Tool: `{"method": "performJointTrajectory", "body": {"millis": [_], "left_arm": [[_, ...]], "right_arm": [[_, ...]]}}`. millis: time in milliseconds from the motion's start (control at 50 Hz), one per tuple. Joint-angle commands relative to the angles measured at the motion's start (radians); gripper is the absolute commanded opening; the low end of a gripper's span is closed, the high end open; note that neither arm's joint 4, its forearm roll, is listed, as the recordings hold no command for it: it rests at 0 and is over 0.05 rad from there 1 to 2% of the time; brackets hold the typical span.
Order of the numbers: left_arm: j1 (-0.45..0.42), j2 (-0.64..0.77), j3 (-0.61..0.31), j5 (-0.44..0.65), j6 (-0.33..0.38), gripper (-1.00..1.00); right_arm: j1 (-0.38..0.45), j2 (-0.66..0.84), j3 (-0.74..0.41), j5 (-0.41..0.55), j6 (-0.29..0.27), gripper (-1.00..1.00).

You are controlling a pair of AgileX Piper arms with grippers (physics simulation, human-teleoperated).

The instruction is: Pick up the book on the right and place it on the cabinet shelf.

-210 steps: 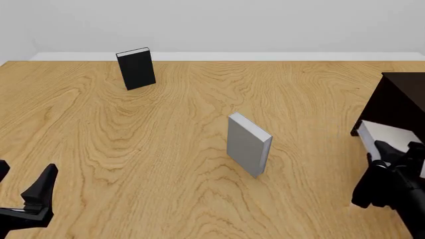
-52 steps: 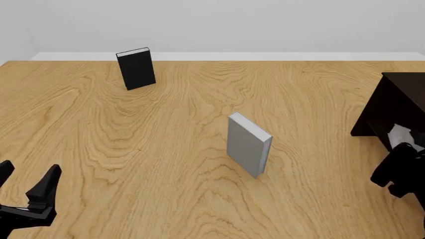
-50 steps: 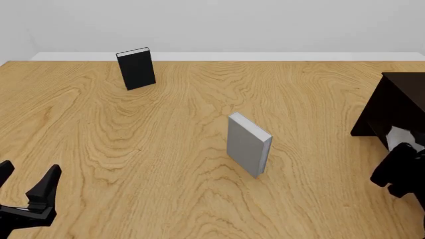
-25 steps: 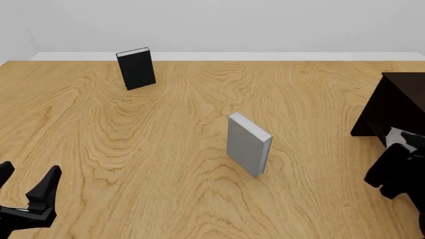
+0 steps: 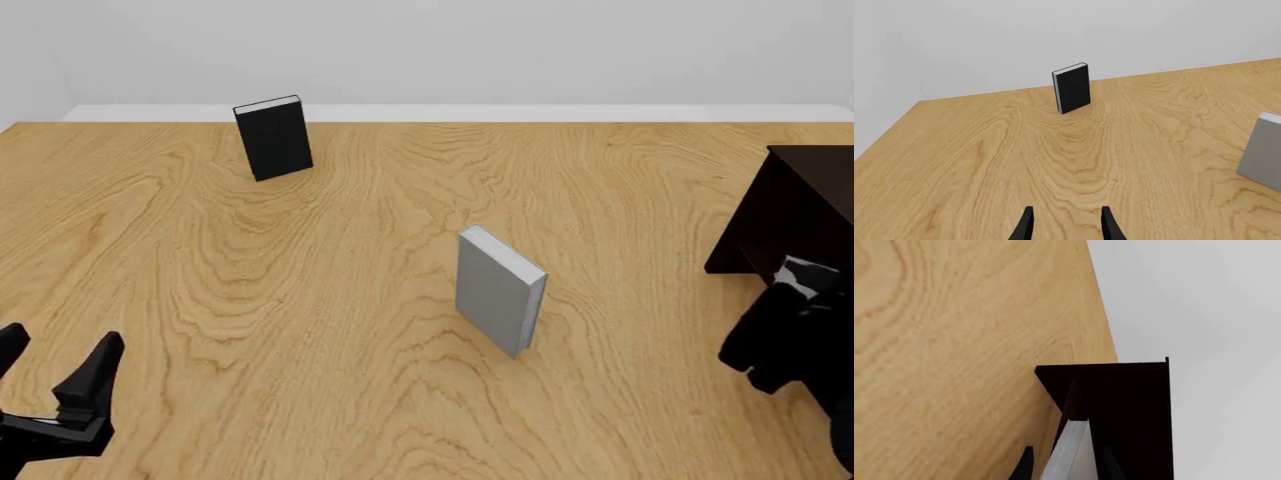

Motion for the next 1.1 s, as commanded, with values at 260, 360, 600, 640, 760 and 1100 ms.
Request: {"method": "performJointTrajectory", "body": {"millis": [260, 360, 600, 640, 760, 1100], "left_arm": [[-0.011, -0.002, 0.000, 0.003, -0.003, 1.00], [-0.011, -0.012, 0.000, 0.013, -0.004, 1.00], [-0.012, -0.015, 0.000, 0.018, -0.006, 1.00], [-0.011, -0.015, 0.000, 0.018, -0.004, 1.00], [-0.010, -0.022, 0.000, 0.026, -0.006, 1.00], [-0.009, -0.025, 0.000, 0.029, -0.003, 1.00]], "right_arm": [[0.052, -0.060, -0.035, 0.075, -0.039, 1.00], [0.050, -0.073, -0.035, 0.084, -0.037, 1.00], [0.047, -0.071, -0.021, 0.069, -0.037, 1.00], [0.049, -0.068, -0.023, 0.068, -0.030, 1.00], [0.054, -0.049, -0.025, 0.057, -0.027, 1.00], [0.034, -0.052, 0.002, 0.047, -0.028, 1.00]]}}
